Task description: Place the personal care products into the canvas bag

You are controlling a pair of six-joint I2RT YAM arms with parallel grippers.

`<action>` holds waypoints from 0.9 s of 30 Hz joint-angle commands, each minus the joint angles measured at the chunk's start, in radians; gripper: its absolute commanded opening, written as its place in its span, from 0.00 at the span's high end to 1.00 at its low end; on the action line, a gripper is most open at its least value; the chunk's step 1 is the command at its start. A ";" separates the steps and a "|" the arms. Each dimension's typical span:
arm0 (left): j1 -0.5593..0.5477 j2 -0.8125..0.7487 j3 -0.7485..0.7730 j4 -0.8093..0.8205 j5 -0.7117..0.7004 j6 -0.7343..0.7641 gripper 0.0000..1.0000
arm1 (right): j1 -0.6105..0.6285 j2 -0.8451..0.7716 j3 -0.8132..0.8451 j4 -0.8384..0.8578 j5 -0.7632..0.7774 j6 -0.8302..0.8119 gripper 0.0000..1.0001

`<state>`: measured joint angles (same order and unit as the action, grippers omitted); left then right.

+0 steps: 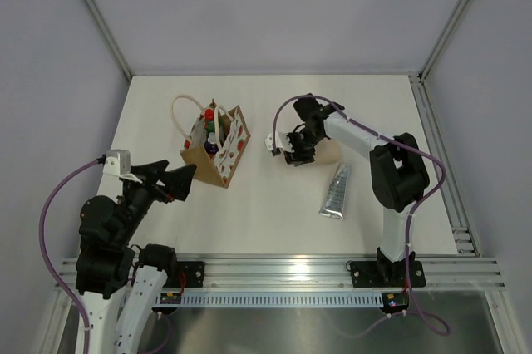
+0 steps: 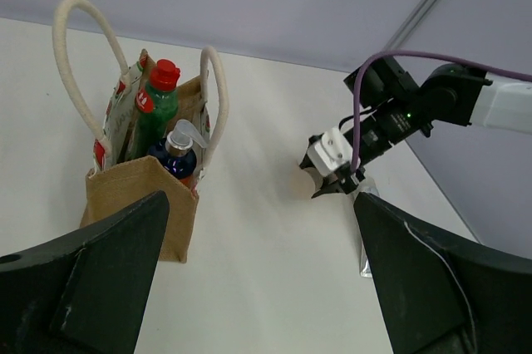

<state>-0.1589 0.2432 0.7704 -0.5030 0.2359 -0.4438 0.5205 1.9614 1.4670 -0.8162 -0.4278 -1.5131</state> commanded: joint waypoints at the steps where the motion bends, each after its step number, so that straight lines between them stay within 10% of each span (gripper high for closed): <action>1: 0.004 0.018 -0.017 0.063 0.042 -0.016 0.01 | -0.028 -0.062 0.119 0.017 -0.234 0.345 0.87; 13: 0.004 0.005 -0.059 0.055 0.029 -0.012 0.01 | -0.135 -0.110 0.159 0.251 -0.569 0.934 1.00; 27: 0.004 0.001 -0.072 0.041 0.029 -0.018 0.01 | -0.166 -0.136 0.110 0.634 -0.612 1.410 1.00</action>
<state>-0.1589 0.2543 0.7097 -0.4957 0.2436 -0.4526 0.3622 1.9198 1.5196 -0.3435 -0.9489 -0.2756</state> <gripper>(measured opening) 0.987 0.553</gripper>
